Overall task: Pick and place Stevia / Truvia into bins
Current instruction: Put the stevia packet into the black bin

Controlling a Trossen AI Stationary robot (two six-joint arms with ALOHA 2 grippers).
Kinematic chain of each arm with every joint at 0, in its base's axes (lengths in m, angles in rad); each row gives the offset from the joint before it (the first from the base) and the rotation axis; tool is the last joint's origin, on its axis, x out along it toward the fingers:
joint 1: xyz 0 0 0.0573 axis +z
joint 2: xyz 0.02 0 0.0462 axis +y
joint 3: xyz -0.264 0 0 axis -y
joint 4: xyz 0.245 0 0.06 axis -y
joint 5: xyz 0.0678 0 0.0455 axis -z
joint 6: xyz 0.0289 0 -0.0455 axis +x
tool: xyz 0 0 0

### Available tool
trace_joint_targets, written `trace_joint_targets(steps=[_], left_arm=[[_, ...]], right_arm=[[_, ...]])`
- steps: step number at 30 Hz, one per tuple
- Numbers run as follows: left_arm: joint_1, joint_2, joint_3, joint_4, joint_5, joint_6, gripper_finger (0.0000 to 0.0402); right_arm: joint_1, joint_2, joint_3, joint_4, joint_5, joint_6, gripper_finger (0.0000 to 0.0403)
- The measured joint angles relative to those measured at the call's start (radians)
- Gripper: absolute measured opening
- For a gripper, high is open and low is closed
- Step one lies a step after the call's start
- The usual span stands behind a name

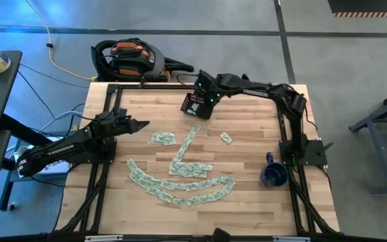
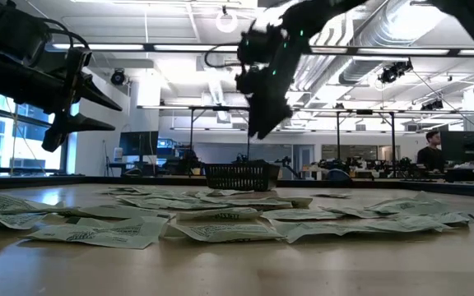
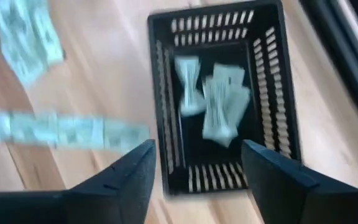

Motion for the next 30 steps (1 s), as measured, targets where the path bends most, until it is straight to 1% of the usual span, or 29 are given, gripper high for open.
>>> trace_joint_targets(steps=[2, 4, 6, 8, 12, 15, 18, 21, 25, 27, 30], left_arm=[[0.000, 0.000, 0.000, 0.000, 0.002, 0.018, 0.0216], [0.000, 0.000, 0.000, 0.000, 0.002, 0.024, 0.0216], [0.000, 0.000, 0.000, 0.000, 0.002, 0.026, 0.0216], [0.000, 0.000, 0.000, 0.000, 0.003, 0.034, 0.0216], [0.000, 0.000, 0.000, 0.001, 0.011, 0.045, 0.0216], [0.000, 0.000, 0.000, 0.001, 0.012, 0.051, 0.0216], [0.000, 0.000, 0.000, 0.001, 0.016, 0.072, 0.0216], [0.000, 0.000, 0.000, 0.002, 0.017, 0.075, 0.0216], [0.000, 0.000, 0.000, 0.002, 0.017, 0.075, 0.0216], [0.000, 0.000, 0.000, 0.001, 0.017, 0.074, 0.0216], [0.000, 0.000, 0.000, 0.002, 0.018, 0.069, 0.0216]], right_arm=[[0.017, -0.013, -0.002, -0.078, 0.041, -0.009, 0.0243], [0.028, -0.020, -0.004, -0.139, 0.053, -0.002, 0.0245], [0.039, -0.037, -0.028, -0.155, 0.053, 0.009, 0.0244], [0.057, -0.070, -0.094, -0.148, 0.049, 0.040, 0.0242], [0.100, -0.162, -0.314, -0.056, 0.031, 0.159, 0.0241], [0.138, -0.247, -0.491, 0.083, 0.030, 0.264, 0.0243], [0.175, -0.301, -0.617, 0.221, 0.049, 0.330, 0.0243], [0.202, -0.316, -0.696, 0.320, 0.077, 0.334, 0.0243], [0.219, -0.305, -0.774, 0.366, 0.100, 0.327, 0.0245], [0.221, -0.305, -0.803, 0.417, 0.102, 0.341, 0.0245], [0.221, -0.306, -0.839, 0.433, 0.115, 0.373, 0.0241]])
